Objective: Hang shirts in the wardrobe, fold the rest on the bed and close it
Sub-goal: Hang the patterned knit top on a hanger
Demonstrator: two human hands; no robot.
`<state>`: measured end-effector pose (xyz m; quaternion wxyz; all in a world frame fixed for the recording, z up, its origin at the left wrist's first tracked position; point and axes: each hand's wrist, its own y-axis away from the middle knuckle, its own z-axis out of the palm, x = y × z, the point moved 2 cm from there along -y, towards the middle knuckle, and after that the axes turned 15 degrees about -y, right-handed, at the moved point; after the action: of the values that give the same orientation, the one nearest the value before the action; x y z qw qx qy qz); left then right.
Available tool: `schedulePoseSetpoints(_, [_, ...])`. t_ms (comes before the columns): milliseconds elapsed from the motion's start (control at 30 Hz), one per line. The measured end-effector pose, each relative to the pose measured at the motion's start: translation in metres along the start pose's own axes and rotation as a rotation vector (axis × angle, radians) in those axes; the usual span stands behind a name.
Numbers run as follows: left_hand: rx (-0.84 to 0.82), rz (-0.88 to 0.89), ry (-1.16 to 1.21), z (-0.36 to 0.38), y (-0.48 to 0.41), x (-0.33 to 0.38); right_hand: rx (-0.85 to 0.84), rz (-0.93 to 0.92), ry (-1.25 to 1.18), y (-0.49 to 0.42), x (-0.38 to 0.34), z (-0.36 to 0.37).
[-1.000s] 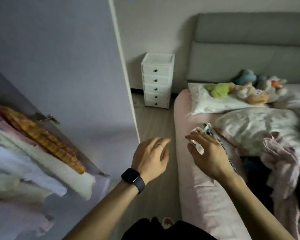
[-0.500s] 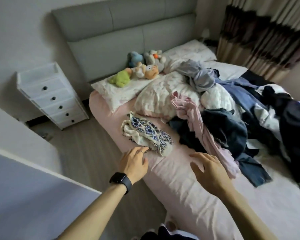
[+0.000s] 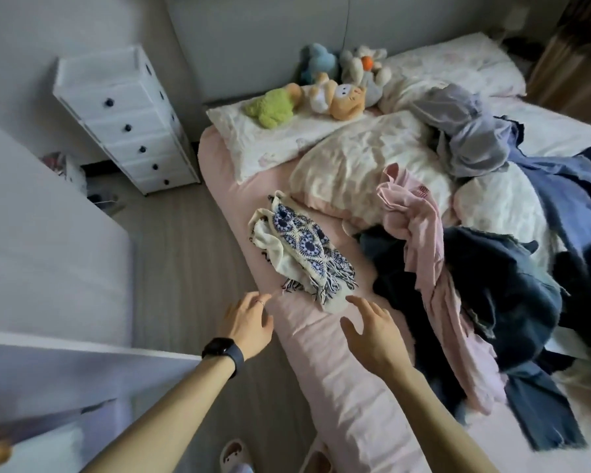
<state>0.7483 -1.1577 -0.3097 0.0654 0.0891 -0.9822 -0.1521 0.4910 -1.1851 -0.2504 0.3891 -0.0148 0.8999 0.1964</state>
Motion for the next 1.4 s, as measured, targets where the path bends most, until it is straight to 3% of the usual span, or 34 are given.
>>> schedulePoseSetpoints(333, [-0.325,-0.088,0.115,0.165,-0.097,0.015,-0.144,0.012,0.102,-0.158,0.071,0.084])
schedulePoseSetpoints(600, [-0.403,0.003,0.165,0.254,-0.159,-0.003,-0.19,0.058,0.192,-0.262,0.091,0.153])
schedulePoseSetpoints(733, [-0.441,0.09,0.098,0.258,-0.166,-0.014,0.006,0.11,0.166,-0.278,0.096,0.165])
schedulePoseSetpoints(900, [-0.543,0.106,0.068,0.217,-0.171,-0.026,0.208,0.141,-0.128,-0.263,0.072,0.127])
schedulePoseSetpoints(1033, [-0.492,-0.019,0.179,0.15,-0.169,-0.037,0.282,0.003,-0.227,-0.229,0.023,0.063])
schedulePoseSetpoints(1200, [-0.3,-0.056,0.256,0.036,-0.153,-0.044,0.283,-0.204,-0.402,-0.175,-0.06,-0.015])
schedulePoseSetpoints(1400, [0.017,-0.01,0.428,-0.095,-0.088,-0.016,0.137,-0.297,-0.697,-0.099,-0.15,-0.083])
